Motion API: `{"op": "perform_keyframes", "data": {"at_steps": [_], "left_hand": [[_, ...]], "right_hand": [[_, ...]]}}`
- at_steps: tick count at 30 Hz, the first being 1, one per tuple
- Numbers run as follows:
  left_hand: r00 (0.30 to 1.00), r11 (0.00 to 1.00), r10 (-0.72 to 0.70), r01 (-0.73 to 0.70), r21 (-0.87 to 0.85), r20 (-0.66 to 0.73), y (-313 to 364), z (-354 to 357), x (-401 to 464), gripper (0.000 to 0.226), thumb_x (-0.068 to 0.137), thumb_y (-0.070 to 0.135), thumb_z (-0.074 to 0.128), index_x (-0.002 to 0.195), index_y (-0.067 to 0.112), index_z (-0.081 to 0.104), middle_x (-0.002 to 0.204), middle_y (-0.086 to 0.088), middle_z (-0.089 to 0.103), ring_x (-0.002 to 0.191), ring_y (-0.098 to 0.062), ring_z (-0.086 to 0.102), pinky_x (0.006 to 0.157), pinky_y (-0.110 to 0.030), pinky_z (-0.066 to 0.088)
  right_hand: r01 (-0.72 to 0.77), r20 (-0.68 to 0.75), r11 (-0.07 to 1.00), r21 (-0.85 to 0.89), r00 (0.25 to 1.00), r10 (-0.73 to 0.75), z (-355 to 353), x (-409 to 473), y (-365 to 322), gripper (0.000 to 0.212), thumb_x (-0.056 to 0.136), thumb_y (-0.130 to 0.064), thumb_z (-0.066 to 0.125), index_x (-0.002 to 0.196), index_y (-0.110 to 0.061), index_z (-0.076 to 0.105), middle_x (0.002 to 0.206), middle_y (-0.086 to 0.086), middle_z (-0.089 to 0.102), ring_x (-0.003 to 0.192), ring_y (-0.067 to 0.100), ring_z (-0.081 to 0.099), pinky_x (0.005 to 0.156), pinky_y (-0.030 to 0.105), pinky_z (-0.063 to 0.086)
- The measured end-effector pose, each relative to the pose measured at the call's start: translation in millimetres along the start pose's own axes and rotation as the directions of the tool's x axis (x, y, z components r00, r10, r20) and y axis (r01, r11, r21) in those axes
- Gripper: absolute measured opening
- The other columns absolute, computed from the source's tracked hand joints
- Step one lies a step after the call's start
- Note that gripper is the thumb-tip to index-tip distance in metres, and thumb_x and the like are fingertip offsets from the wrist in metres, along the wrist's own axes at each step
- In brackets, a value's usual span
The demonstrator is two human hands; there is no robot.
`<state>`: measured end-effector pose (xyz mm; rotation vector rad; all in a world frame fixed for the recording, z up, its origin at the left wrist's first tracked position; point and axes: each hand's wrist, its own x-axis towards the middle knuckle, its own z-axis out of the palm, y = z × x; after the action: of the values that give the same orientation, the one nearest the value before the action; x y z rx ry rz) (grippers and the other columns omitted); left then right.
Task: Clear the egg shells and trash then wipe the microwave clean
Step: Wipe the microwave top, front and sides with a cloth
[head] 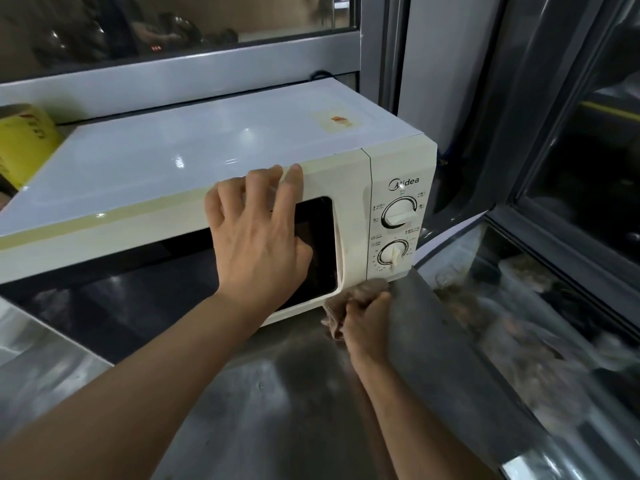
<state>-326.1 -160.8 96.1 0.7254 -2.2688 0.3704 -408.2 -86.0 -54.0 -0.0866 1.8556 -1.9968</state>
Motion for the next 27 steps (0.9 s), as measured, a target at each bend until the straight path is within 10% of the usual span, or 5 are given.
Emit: {"op": "perform_keyframes", "data": {"at_steps": [5,14,18,23,27], "left_hand": [[1.0,1.0,0.004,-0.004,-0.016,-0.006,-2.8,0.4,0.2,0.074,0.056,0.014,0.064,0.128,0.014,0.049,0.119,-0.011,0.051,0.096,-0.028,0.031,0.09,-0.045,0.031],[1.0,1.0,-0.015,0.015,-0.006,0.017,-0.7,-0.7,0.3,0.076,0.053,0.011,0.062,0.128,0.015,0.048,0.12,-0.009,0.051,0.099,-0.029,0.034,0.09,-0.041,0.026],[0.997,1.0,-0.006,0.006,-0.007,0.083,-0.6,-11.6,1.0,0.079,0.055,0.011,0.063,0.132,0.015,0.046,0.123,-0.009,0.051,0.102,-0.028,0.035,0.092,-0.041,0.03],[0.986,0.993,0.106,-0.097,-0.073,0.127,-19.5,-39.5,-9.1,0.09,0.06,0.013,0.066,0.142,0.003,0.032,0.14,-0.014,0.04,0.124,-0.03,0.033,0.106,-0.04,0.029],[0.977,0.997,0.029,-0.044,0.069,0.209,-55.3,-66.2,-31.7,0.085,0.063,0.028,0.061,0.142,0.009,0.034,0.148,-0.009,0.031,0.131,-0.032,0.03,0.105,-0.053,0.025]], "right_hand": [[0.056,-0.065,0.998,0.01,0.996,-0.055,-22.5,23.5,-30.5,0.022,0.069,0.024,0.03,0.066,0.016,0.05,0.047,0.015,0.052,0.035,0.02,0.054,0.039,0.023,0.045],[-0.052,-0.068,0.998,0.026,0.996,0.054,-15.8,4.5,-44.2,0.022,0.084,0.02,0.036,0.08,0.011,0.055,0.064,0.016,0.055,0.036,0.009,0.057,0.034,0.018,0.045],[-0.142,0.013,0.986,0.089,0.99,0.141,3.3,-26.3,-43.3,0.029,0.084,0.021,0.037,0.111,0.01,0.041,0.094,0.019,0.051,0.058,0.009,0.051,0.038,0.005,0.039],[-0.104,0.005,0.994,0.023,0.995,0.104,6.0,-27.7,-42.8,0.025,0.087,0.02,0.038,0.102,0.002,0.031,0.073,0.01,0.045,0.057,0.014,0.046,0.037,0.005,0.035],[-0.115,-0.09,0.99,-0.077,0.99,0.108,17.2,-17.8,-15.5,0.026,0.085,0.01,0.046,0.11,0.008,0.04,0.1,0.023,0.057,0.086,0.033,0.061,0.049,0.016,0.048]]}}
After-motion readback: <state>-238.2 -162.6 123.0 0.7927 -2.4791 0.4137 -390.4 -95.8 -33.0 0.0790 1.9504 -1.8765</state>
